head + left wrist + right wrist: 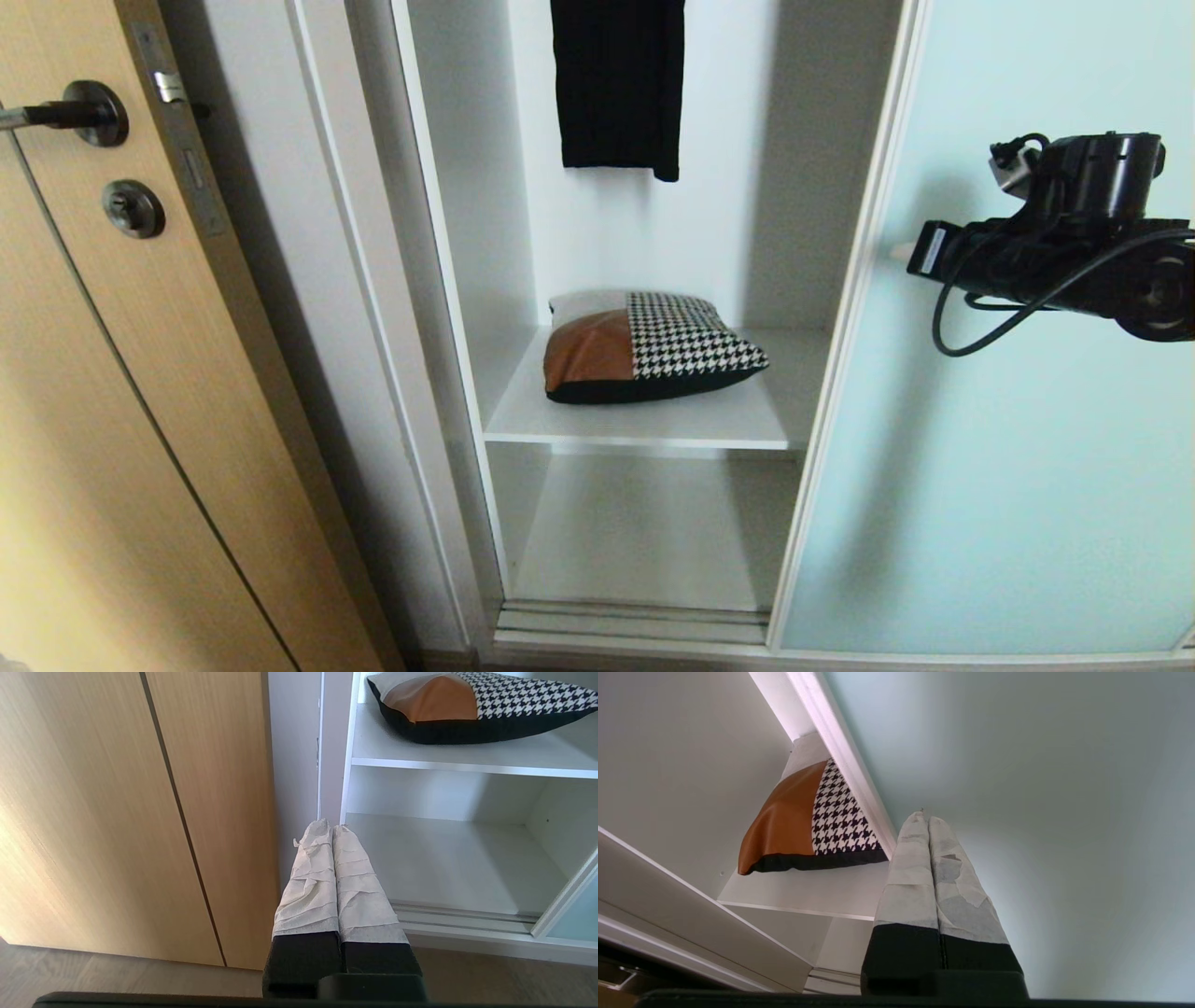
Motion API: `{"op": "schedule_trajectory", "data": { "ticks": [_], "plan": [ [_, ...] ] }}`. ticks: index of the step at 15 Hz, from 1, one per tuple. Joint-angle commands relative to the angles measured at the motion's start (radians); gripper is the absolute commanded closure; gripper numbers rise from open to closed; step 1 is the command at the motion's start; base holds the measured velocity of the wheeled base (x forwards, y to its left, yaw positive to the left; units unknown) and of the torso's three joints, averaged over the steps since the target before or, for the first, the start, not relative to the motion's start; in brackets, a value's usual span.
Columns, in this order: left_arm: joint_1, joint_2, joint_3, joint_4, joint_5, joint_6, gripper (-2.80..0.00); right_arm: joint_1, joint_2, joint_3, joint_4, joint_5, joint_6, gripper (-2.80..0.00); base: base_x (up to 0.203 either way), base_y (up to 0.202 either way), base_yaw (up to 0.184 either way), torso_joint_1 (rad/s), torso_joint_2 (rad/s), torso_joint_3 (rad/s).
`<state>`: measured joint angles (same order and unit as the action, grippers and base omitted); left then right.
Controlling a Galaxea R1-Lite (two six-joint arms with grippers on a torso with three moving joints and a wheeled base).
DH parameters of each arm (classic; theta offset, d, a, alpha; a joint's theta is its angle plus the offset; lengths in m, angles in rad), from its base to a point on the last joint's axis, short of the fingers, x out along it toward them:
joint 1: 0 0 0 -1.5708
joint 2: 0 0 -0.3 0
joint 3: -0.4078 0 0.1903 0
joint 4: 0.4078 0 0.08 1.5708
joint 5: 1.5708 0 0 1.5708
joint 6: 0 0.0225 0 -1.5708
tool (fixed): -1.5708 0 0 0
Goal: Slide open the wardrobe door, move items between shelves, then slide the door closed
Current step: Close the door
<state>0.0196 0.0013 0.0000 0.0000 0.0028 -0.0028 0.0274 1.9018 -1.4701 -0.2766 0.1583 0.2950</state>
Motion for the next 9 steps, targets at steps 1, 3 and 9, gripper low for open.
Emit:
{"op": "schedule_trajectory", "data": {
  "ticks": [1, 3, 9],
  "plan": [
    [0.0, 0.0, 0.002, 0.0, 0.0, 0.0, 0.0, 0.002, 0.03, -0.019, -0.003, 0.0, 0.002, 0.0, 0.0, 0.0, 0.0, 0.0, 0.0, 0.0],
    [0.0, 0.0, 0.002, 0.0, 0.0, 0.0, 0.0, 0.003, 0.04, -0.033, -0.001, 0.0, 0.001, 0.0, 0.0, 0.0, 0.0, 0.0, 0.0, 0.0],
    [0.0, 0.0, 0.002, 0.0, 0.0, 0.0, 0.0, 0.014, 0.069, -0.055, 0.0, 0.0, 0.0, 0.0, 0.0, 0.0, 0.0, 0.0, 0.0, 0.0]
  ]
}}
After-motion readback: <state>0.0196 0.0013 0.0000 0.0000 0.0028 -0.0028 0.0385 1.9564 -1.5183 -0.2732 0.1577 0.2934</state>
